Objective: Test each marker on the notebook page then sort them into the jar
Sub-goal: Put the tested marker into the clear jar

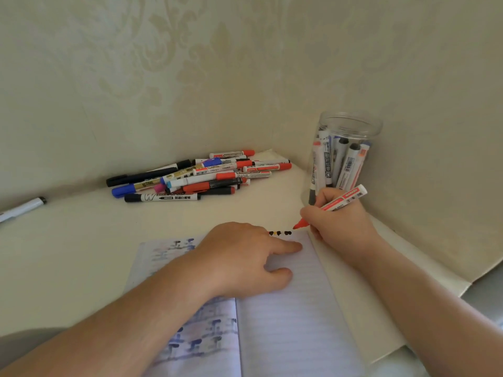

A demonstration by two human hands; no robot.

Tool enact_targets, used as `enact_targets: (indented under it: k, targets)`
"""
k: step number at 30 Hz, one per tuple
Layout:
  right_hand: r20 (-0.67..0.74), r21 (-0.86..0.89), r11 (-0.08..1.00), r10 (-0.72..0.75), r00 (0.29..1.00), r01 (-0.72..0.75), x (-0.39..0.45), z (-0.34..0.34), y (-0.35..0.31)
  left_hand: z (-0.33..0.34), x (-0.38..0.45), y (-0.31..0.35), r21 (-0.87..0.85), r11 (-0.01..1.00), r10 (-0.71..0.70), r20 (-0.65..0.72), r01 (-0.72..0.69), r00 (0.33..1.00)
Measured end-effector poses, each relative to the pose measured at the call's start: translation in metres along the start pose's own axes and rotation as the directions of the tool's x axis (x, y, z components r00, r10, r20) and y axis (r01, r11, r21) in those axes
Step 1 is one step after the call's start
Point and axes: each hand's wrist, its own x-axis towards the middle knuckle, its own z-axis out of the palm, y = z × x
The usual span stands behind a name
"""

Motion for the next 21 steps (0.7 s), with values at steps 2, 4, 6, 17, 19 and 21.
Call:
enact_targets:
  k: [2,4,6,17,19,21]
  targets:
    - [-0.022,-0.016,1.0,0.021,1.0,-0.021,0.0009,0.0006,0.0001,0.0007,-0.0002,-0.001,-0.014,1.0,-0.001,0.007,0.001,1.0]
    - [-0.022,-0.006,0.999,0.033,0.999,-0.033,0.0018,0.0014,0.0,0.0006,-0.0004,-0.0008,-0.02,1.0,0.001,0.025,0.0,1.0]
    - [-0.016,-0.012,0.999,0.033,0.999,-0.033,0.0009,0.0019,-0.0019,-0.0017,0.0,-0.0001,-0.024,1.0,0.005,0.055,-0.004,0.998]
    - [-0.01,-0.184,0.983,-0.022,1.0,0.02,0.0037,0.0035,0.0016,-0.0061,0.0023,-0.0006,-0.043,0.999,-0.005,0.138,0.011,0.99]
    - [-0.014,-0.166,0.986,-0.025,1.0,0.022,0.0044,0.0028,0.0034,-0.0059,0.0025,0.0004,-0.045,0.999,-0.007,0.134,0.013,0.991]
    - [-0.001,-0.11,0.994,-0.018,1.0,0.018,0.0028,0.0017,0.0022,-0.0061,0.0023,0.0011,-0.046,0.999,-0.008,0.131,0.014,0.991]
